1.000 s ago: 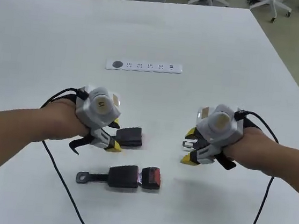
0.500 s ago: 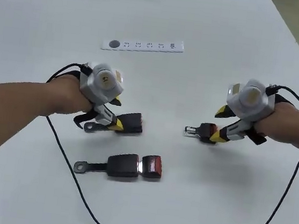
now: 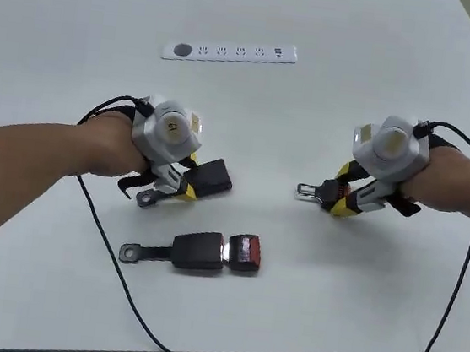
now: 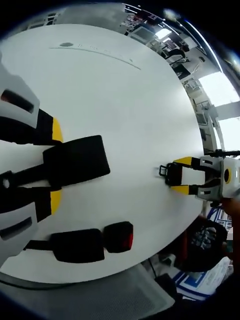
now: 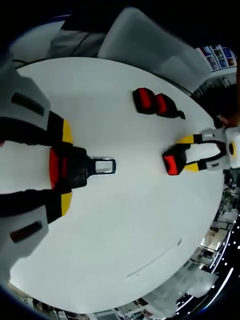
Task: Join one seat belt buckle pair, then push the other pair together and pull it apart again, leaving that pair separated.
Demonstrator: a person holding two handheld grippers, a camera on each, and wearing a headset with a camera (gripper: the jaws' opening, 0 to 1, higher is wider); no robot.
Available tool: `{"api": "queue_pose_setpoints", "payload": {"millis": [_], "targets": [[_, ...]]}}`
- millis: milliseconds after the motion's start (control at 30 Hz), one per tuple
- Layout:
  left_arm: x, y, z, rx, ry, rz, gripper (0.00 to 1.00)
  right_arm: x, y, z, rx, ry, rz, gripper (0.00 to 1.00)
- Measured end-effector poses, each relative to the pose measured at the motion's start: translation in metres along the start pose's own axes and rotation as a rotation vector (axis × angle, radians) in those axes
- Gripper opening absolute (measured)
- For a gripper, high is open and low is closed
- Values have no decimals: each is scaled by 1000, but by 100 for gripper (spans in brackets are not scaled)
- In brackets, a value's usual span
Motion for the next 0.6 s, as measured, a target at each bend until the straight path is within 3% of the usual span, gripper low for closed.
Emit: {"api": "queue_pose_setpoints", "payload": {"millis": [33, 433, 600], "targets": [[1, 1, 0, 2, 25, 4, 32, -1, 0, 1, -4, -14, -1, 33], [-3, 4, -1, -31, 17, -20, 31, -4, -3, 6, 7, -12, 22, 33], [-3, 5, 0, -42, 42, -25, 31, -5, 0, 21, 10, -42, 9, 33]]}}
Point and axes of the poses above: the centre of the closed fingertips' face, and the gripper's own axes: y roughly forward along the fingers, x roughly to its right, z roughly out of its top, the point moved 4 cm from there along -y, roughly backward along the fingers, and after that the axes turned 12 degrees about -x, right-handed, at the moved point
